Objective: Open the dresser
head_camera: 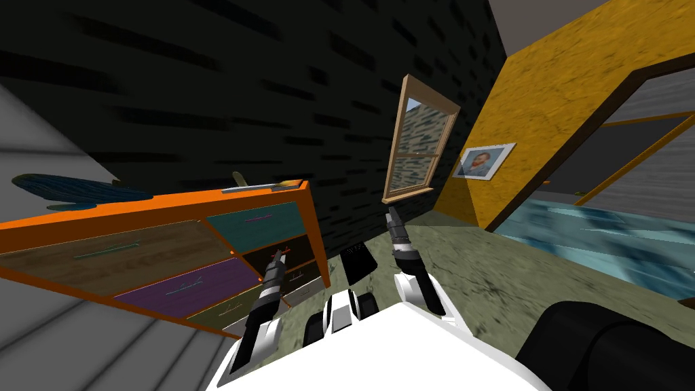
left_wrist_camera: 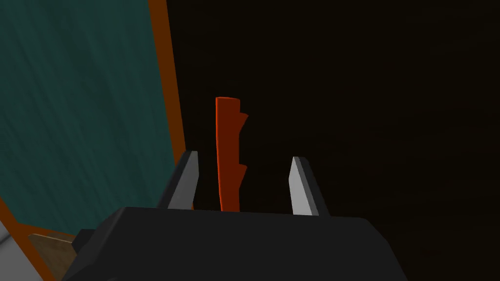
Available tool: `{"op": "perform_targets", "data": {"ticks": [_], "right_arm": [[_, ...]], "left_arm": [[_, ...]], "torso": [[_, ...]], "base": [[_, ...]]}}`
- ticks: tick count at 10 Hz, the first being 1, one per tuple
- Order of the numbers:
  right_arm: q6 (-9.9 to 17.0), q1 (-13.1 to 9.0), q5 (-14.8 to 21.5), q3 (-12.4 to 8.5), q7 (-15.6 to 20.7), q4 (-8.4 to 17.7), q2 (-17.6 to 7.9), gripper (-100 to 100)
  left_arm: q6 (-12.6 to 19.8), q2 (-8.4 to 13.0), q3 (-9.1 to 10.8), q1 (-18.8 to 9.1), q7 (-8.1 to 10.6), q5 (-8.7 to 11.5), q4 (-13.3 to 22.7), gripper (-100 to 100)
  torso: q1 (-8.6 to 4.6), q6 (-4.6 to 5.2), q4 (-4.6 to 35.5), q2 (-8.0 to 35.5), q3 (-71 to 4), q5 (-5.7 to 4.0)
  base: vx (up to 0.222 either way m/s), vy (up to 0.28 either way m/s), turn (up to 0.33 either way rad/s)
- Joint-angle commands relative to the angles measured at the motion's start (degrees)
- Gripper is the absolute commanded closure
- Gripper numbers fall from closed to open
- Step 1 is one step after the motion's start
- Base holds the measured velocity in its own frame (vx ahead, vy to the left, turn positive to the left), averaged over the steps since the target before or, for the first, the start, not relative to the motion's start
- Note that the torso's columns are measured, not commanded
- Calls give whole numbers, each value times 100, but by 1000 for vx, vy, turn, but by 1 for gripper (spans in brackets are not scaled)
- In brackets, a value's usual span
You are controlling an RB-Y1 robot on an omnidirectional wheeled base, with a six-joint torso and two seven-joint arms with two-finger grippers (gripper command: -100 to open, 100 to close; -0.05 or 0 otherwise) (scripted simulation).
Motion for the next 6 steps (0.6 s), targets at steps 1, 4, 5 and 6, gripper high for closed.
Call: {"op": "perform_targets", "data": {"ticks": [1,4,5,6], "right_arm": [[0,-1,0,0,0,0,0,0],[0,-2,0,1,0,0,1,0],[0,-3,0,2,0,0,1,0],[0,-3,0,2,0,0,1,0]], "left_arm": [[-159,-219,-145,122,-163,-87,5,100],[33,-176,-154,1,-129,-95,-106,100],[130,-167,-162,4,-119,-103,-165,100],[227,-158,-169,7,-110,-110,-224,100]], "torso": [[14,1,-32,-20,-5,22],[-31,-12,-20,-9,-5,-2],[-38,-6,-17,5,7,-1],[-34,-1,-15,0,3,-1]], "base": [[-22,74,12],[-95,-14,5],[-171,-49,24],[-199,-47,20]]}}
